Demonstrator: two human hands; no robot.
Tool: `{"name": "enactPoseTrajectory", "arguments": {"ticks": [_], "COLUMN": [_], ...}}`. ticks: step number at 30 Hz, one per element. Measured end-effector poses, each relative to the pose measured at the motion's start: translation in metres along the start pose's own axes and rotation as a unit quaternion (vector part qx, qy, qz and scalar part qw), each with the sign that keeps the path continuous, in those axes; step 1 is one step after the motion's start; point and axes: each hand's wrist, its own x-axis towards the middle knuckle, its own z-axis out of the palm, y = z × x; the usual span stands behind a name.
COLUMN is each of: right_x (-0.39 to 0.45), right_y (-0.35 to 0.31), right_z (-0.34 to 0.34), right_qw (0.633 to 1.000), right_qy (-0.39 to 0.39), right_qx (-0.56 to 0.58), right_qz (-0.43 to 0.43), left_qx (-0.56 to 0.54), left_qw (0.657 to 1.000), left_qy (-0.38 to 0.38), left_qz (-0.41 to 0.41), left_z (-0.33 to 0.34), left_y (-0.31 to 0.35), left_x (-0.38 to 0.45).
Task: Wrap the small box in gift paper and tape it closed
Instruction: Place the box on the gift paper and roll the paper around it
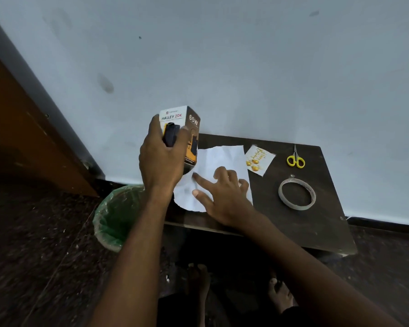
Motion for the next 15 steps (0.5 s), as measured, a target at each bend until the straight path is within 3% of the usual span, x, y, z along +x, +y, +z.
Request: {"name": "enactPoseTrajectory", "arguments": {"ticks": [5,10,15], "right_x": [-0.003,0.005,0.005], "right_y": [0.001,-0.005,-0.005], "right_z": [-0.002,-0.011,-0.011], "right_qw": [0.999,0.994,0.998], "right_qy": [0.027,-0.014,-0.006], "right_qx": [-0.03,0.104,-0.017], "right_qz": [-0.01,-0.026,-0.057], "left_qx": [0.075,0.042,0.058], "left_qw": [0.991,0.992,0.99], "left_qy": [-0.017,0.052,0.049], "left_qz": [0.113,0.108,0.117], "left_z": [0.0,-0.007,-0.012], "left_y": [0.008,0.01,0.008], "left_x": [-0.002,0.001,0.004]}}
